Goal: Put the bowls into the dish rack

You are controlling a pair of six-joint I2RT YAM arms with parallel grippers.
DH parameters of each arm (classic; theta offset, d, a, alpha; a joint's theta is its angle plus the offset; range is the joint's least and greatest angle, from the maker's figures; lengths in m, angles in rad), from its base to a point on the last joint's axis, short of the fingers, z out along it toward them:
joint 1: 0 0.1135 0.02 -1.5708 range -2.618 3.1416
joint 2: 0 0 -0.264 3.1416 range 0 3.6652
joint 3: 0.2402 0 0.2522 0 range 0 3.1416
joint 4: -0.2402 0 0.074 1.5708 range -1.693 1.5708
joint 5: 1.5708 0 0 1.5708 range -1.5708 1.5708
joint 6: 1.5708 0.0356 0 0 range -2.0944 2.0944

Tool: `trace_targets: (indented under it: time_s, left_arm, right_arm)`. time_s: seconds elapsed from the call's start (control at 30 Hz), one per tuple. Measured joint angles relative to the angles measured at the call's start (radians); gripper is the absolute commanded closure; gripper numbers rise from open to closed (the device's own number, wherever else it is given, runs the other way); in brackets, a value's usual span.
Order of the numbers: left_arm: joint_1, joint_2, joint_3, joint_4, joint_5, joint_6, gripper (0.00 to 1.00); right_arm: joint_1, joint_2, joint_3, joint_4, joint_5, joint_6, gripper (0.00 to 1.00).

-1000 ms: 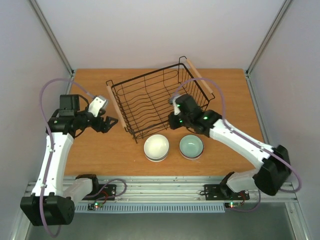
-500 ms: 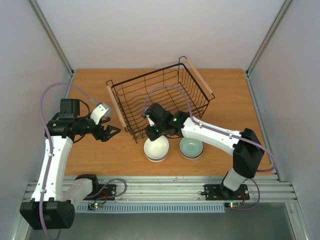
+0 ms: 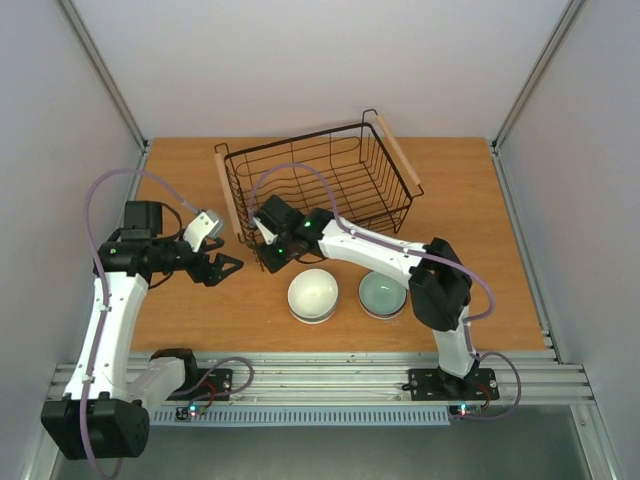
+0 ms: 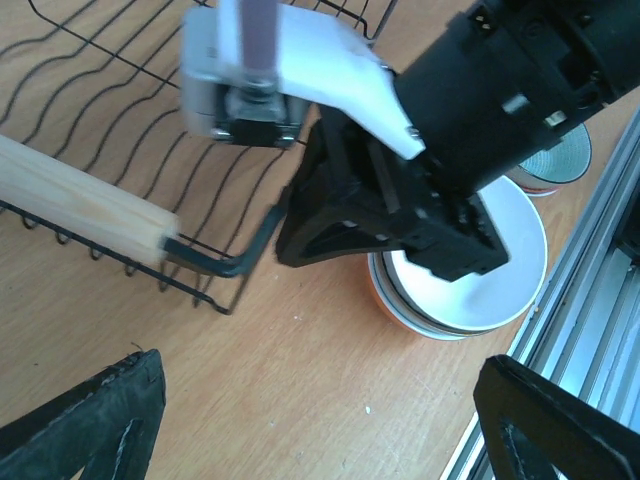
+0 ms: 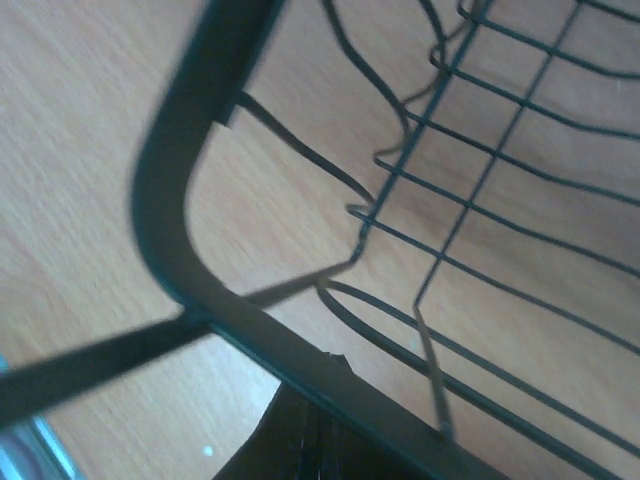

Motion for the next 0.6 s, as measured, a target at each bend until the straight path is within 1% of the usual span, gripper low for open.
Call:
trace_targets:
  time_s: [0.33, 0.6]
  left_arm:
    - [0.0, 0.0, -0.045, 0.061, 0.001, -0.054, 0.15]
    - [0.0, 0.0, -0.074, 0.11, -0.039, -0.093, 0.15]
  right_arm:
    - [0.002, 0.222, 0.291, -0.023, 0.015, -0.094, 0.99]
    - [0.002, 0.271, 0.381, -0.014, 0.089, -0.163, 0.99]
